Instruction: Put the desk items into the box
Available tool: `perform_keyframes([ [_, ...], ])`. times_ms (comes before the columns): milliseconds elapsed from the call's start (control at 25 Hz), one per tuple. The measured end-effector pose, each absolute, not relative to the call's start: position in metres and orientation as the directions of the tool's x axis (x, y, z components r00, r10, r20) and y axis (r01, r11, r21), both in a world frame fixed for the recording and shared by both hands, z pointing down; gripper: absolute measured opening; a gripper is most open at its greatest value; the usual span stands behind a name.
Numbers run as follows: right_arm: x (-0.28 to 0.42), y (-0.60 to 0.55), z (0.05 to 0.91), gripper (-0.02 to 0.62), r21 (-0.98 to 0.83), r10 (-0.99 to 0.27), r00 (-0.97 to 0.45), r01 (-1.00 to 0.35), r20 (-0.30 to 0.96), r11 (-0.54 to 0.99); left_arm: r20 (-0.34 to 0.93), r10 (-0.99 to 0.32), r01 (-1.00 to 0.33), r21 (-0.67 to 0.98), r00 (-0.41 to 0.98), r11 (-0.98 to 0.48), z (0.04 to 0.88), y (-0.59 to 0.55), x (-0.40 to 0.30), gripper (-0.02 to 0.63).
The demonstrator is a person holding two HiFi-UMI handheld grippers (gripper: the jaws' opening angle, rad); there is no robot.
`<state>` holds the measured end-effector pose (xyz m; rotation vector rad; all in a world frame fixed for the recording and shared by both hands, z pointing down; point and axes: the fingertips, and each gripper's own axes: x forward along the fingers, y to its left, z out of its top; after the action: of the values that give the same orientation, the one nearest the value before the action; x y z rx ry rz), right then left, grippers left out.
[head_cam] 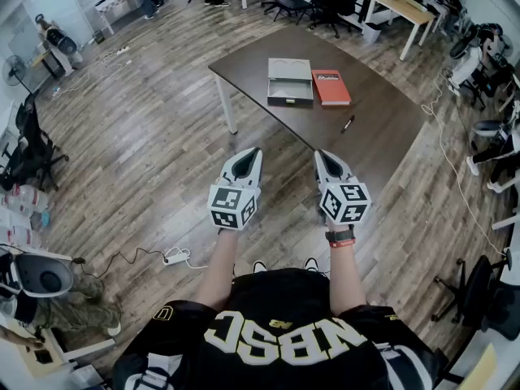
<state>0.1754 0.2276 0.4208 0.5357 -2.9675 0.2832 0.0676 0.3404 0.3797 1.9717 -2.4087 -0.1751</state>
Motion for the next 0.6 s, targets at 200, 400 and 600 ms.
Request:
perform_keyframes([
  [200,0.158,0.248,0.427,0.009,-0.183,-0.336,-0.931,-0.358,0.141,0.916,-0.067,-0.976,-0.971,0.136,-0.206,0.196,0.387,0.359,0.05,0.015],
  [400,0.147,0.262,0.434,0.009,-0.168,-0.312,-0.936,-0.338,0.161,0.926,-0.067,-0.978,-0.969,0.165,-0.196,0.183,0.396,0.365,0.042,0.015],
  [600,0.132,0.243,0.444,0.009,-0.21,-0.312,-0.935,-0.343,0.168,0.916,-0.031,-0.985,-0.973,0.163,-0.169,0.162,0.411,0.346,0.036,0.015],
])
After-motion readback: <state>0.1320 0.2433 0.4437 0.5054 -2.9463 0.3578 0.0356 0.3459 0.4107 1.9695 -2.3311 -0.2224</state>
